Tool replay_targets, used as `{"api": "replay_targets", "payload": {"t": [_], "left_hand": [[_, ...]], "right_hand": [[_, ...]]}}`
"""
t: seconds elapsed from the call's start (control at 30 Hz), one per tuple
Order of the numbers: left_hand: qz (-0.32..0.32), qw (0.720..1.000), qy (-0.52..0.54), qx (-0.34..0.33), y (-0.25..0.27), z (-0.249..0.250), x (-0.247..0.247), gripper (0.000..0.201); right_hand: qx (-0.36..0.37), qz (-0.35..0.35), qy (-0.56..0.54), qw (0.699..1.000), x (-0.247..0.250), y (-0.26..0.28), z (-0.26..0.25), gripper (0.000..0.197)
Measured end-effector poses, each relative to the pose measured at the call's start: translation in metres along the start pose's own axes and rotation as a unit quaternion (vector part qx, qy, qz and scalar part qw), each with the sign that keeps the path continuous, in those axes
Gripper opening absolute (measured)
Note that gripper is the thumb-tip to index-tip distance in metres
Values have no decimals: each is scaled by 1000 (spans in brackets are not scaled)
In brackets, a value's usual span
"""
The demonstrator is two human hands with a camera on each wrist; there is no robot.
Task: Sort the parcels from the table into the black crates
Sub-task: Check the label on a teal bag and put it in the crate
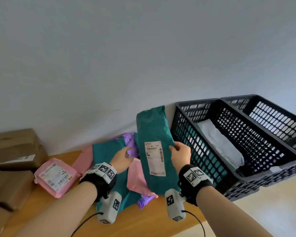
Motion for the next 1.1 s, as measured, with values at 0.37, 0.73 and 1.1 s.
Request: {"api": "replay_targets", "payload": {"t": [0.37,0.73,1.1], "left_hand": [[75,996,20,54,65,-7,4,59],[133,990,7,45,103,6,33,61],[169,982,81,7,140,-4,74,56]], "right_hand": [[77,-59,-67,993,21,26,-18,18],[56,-160,-178,969,17,55,-30,23],[36,-252,-244,936,-15,101,-52,17]]}}
Point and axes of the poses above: each hand's wrist, its own y-axis away from the middle knuckle, its own x-axis out of the back of the hand, z = x × y, the point moved 7 cm from there along -y, towards the middle knuckle, and after that the axes turned 3 degrees about y, right-handed, at the moved point
